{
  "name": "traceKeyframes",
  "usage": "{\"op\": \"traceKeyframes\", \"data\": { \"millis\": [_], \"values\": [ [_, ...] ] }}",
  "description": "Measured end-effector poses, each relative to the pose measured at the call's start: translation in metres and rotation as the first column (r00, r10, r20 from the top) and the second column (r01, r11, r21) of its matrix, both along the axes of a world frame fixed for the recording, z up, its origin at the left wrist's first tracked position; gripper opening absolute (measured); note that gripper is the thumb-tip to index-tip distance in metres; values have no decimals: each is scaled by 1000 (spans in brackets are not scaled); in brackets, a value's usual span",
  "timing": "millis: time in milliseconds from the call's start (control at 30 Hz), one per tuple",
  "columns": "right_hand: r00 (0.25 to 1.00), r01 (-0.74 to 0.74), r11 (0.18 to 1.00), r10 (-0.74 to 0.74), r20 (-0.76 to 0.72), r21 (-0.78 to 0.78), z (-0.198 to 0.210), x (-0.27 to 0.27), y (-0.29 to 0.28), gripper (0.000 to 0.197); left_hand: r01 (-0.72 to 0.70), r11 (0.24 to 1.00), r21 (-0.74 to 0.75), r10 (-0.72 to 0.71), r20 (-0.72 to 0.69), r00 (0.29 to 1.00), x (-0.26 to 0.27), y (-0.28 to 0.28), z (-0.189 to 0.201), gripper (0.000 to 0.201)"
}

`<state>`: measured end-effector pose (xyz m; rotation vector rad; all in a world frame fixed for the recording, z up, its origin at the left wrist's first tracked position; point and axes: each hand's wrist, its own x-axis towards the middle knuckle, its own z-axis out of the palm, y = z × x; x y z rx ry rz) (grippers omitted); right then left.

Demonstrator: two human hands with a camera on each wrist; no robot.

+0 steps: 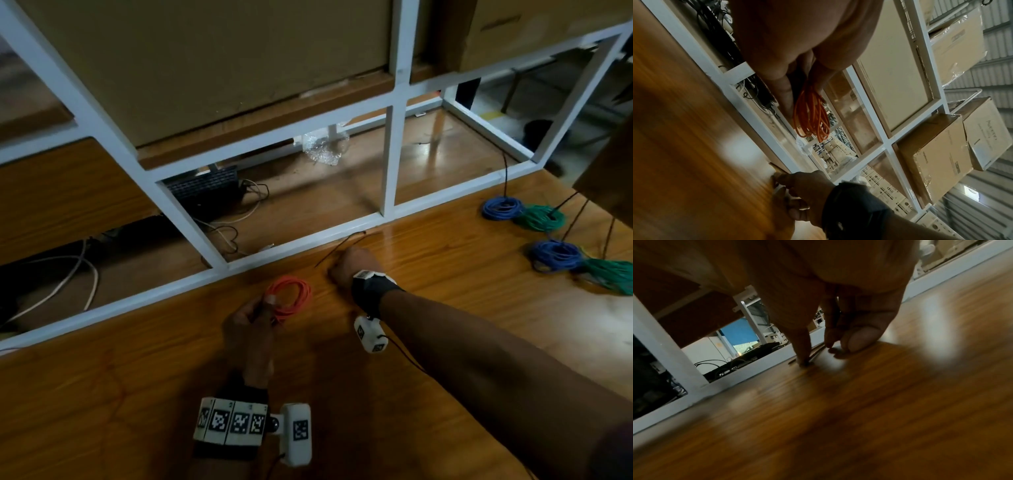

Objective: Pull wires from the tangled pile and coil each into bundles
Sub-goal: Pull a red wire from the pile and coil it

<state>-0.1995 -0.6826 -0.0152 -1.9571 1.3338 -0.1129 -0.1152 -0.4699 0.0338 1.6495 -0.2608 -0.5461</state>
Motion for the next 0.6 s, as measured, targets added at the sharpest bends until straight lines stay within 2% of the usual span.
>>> {"op": "traceKeyframes", "data": {
  "millis": [67, 167, 233, 267, 367, 433, 500, 567, 600],
  "values": [
    [998, -25, 998, 22, -56, -51, 0, 6, 6, 23, 23, 1000, 0, -23, -12, 1000, 11, 4, -3, 15],
    [973, -156, 984, 138, -187, -84, 1, 4, 20, 17, 103, 995, -5, -103, 9, 995, 23, 15, -9, 8],
    [946, -224, 970, 192, -263, -98, 0, -3, 32, 22, 150, 988, -29, -151, -34, 988, 30, 23, -11, 5],
    [952, -209, 974, 181, -247, -90, -1, -9, 40, 22, 174, 984, -42, -177, -68, 982, 34, 25, -13, 7],
    [994, -94, 993, 91, -56, -66, 1, -30, 61, 21, 259, 964, -56, -264, -139, 954, 43, 32, -22, 14],
    [993, 14, 1000, -12, 116, -16, -2, -43, 75, 22, 290, 955, -54, -295, -161, 942, 45, 36, -28, 15],
    [930, 168, 963, -225, 292, 210, -4, -55, 88, 12, 308, 949, -60, -314, -173, 934, 44, 38, -32, 14],
    [858, 230, 883, -383, 343, 409, -4, -64, 100, 5, 315, 946, -72, -323, -179, 929, 42, 41, -35, 12],
    [851, 239, 868, -404, 337, 435, -4, -66, 105, 4, 314, 947, -74, -322, -180, 930, 41, 42, -36, 11]
  ]
}}
